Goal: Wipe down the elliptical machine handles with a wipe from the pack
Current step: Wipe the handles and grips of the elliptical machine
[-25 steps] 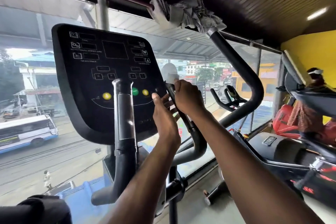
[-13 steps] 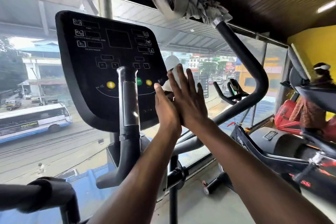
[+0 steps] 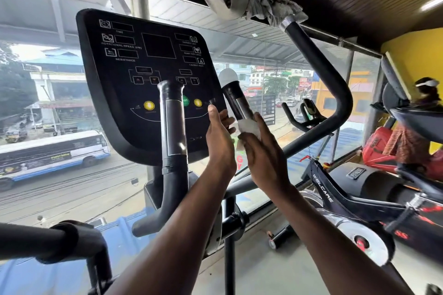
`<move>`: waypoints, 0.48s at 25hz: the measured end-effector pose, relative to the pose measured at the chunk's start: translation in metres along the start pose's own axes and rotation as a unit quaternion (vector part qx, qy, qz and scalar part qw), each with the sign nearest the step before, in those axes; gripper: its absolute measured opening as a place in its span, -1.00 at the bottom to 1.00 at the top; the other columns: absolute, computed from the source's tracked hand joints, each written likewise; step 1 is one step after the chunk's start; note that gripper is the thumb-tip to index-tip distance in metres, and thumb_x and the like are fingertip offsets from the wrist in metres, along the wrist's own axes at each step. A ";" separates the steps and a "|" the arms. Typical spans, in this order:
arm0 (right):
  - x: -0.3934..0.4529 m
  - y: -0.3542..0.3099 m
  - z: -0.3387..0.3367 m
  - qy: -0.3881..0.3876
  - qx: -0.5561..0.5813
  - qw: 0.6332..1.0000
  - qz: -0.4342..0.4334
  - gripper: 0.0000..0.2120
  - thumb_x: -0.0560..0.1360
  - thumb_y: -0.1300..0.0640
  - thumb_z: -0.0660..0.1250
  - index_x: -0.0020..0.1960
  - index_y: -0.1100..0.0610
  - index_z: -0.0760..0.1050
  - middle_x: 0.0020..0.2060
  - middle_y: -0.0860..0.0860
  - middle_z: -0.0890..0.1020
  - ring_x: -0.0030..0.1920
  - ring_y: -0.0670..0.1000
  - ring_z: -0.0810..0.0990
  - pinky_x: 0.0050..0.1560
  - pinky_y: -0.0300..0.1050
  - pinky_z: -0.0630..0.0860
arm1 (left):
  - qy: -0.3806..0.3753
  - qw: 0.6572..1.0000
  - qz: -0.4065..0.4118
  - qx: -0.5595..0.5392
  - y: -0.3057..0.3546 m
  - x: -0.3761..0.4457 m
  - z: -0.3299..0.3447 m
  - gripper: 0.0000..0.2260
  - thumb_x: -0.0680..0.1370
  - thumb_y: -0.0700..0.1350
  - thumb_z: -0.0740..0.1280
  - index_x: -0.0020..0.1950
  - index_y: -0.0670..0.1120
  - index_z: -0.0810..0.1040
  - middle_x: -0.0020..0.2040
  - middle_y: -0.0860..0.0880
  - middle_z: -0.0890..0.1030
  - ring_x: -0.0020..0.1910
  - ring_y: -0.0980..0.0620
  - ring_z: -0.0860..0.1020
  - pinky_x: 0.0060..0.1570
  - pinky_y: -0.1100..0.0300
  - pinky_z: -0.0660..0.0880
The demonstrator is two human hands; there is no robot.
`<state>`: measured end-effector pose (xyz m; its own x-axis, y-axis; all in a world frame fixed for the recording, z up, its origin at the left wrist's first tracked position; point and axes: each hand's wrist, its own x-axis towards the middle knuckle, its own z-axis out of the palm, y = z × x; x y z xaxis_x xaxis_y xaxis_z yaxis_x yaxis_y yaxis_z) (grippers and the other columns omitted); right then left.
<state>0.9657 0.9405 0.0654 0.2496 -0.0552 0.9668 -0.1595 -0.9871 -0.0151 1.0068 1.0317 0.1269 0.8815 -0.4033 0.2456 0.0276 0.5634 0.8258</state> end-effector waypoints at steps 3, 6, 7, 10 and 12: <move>-0.003 -0.005 -0.004 0.034 0.095 0.992 0.082 -0.81 0.56 0.19 0.09 0.13 0.12 0.38 0.13 0.20 0.59 0.08 0.21 0.61 0.02 -0.13 0.47 | -0.049 0.998 -0.046 -0.007 -0.003 -0.004 0.002 -0.43 0.61 0.30 -0.03 0.30 -0.04 0.52 0.11 -0.04 0.65 -0.01 0.04 0.61 -0.01 0.09 0.51; 0.001 -0.010 -0.011 0.000 0.139 0.973 0.184 -0.74 0.64 0.16 0.06 0.30 0.06 0.35 0.13 0.14 0.62 0.08 0.20 0.61 0.01 -0.03 0.54 | -0.057 0.997 -0.050 -0.016 -0.004 -0.004 0.001 -0.45 0.61 0.31 -0.03 0.25 -0.02 0.53 0.07 -0.04 0.65 -0.03 0.04 0.61 0.07 0.04 0.52; 0.014 -0.010 -0.014 -0.035 0.133 0.967 0.214 -0.72 0.65 0.12 0.05 0.33 0.07 0.36 0.17 0.13 0.61 0.11 0.20 0.59 0.03 0.02 0.53 | -0.059 0.997 -0.046 -0.017 -0.004 -0.005 0.002 -0.47 0.61 0.30 -0.03 0.20 -0.02 0.54 0.01 -0.02 0.65 -0.08 0.06 0.61 -0.01 0.07 0.52; 0.066 -0.019 -0.015 -0.155 0.116 0.956 0.220 -0.70 0.65 0.06 0.05 0.33 0.11 0.33 0.23 0.16 0.54 0.16 0.23 0.53 0.03 0.02 0.43 | -0.055 0.997 -0.041 -0.017 -0.005 -0.005 0.005 -0.53 0.63 0.26 -0.02 0.04 -0.01 0.56 -0.13 0.01 0.63 -0.19 0.10 0.59 -0.18 0.15 0.50; 0.089 -0.027 -0.011 -0.191 0.117 0.954 0.200 -0.64 0.64 0.01 0.06 0.38 0.12 0.24 0.27 0.19 0.49 0.18 0.23 0.52 0.04 0.04 0.43 | -0.065 0.997 -0.040 -0.014 -0.005 -0.004 0.004 -0.52 0.63 0.27 -0.02 0.06 0.00 0.57 -0.07 -0.02 0.64 -0.10 0.07 0.61 -0.07 0.09 0.55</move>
<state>0.9819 0.9636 0.1547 0.5499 -0.4409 0.7094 -0.1091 -0.8800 -0.4624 1.0014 1.0274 0.1242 0.8080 -0.5357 0.2452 0.1090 0.5449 0.8314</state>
